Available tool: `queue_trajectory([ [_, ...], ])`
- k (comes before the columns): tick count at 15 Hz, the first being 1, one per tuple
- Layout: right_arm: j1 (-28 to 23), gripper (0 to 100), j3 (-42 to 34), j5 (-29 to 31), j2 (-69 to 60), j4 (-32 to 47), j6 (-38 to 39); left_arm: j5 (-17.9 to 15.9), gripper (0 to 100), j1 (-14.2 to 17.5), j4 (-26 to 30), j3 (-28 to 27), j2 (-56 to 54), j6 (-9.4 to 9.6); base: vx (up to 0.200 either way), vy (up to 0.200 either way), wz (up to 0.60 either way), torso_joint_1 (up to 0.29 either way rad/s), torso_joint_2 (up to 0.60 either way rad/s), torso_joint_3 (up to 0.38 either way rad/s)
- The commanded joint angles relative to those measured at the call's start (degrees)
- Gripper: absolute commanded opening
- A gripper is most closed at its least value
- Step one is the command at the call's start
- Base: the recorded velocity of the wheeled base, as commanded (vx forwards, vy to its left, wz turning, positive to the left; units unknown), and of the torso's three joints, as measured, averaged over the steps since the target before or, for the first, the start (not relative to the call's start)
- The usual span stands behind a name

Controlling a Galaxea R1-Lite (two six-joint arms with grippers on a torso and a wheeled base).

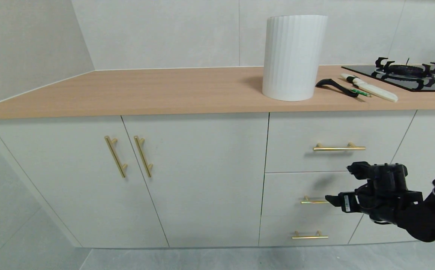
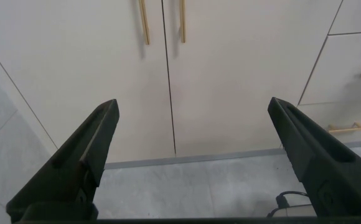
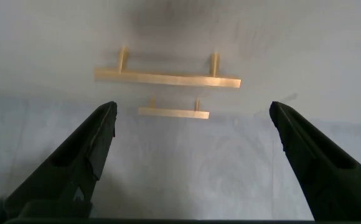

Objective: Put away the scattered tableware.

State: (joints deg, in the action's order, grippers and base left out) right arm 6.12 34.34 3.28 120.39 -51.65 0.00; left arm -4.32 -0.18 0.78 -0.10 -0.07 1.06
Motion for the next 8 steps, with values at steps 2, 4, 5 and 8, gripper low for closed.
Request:
queue_trajectory([
  [2,0.0,100,-0.1,2.0,7.4,-6.8,0.2,0.0,100,0.0,0.0,0.0,0.1,-0.01,0.0,0.0,0.0,0.0,0.0,0.0],
  [4,0.1,100,0.2,2.0,9.7,-9.5,0.4,0.0,100,0.0,0.0,0.0,0.1,-0.01,0.0,0.0,0.0,0.0,0.0,0.0],
  [5,0.2,100,0.4,2.0,10.5,-10.7,1.9,0.0,100,0.0,0.0,0.0,0.1,-0.01,0.0,0.0,0.0,0.0,0.0,0.0],
  [8,0.3,100,2.0,3.0,11.9,-11.8,4.0,0.0,100,0.0,0.0,0.0,0.1,-0.01,0.0,0.0,0.0,0.0,0.0,0.0],
])
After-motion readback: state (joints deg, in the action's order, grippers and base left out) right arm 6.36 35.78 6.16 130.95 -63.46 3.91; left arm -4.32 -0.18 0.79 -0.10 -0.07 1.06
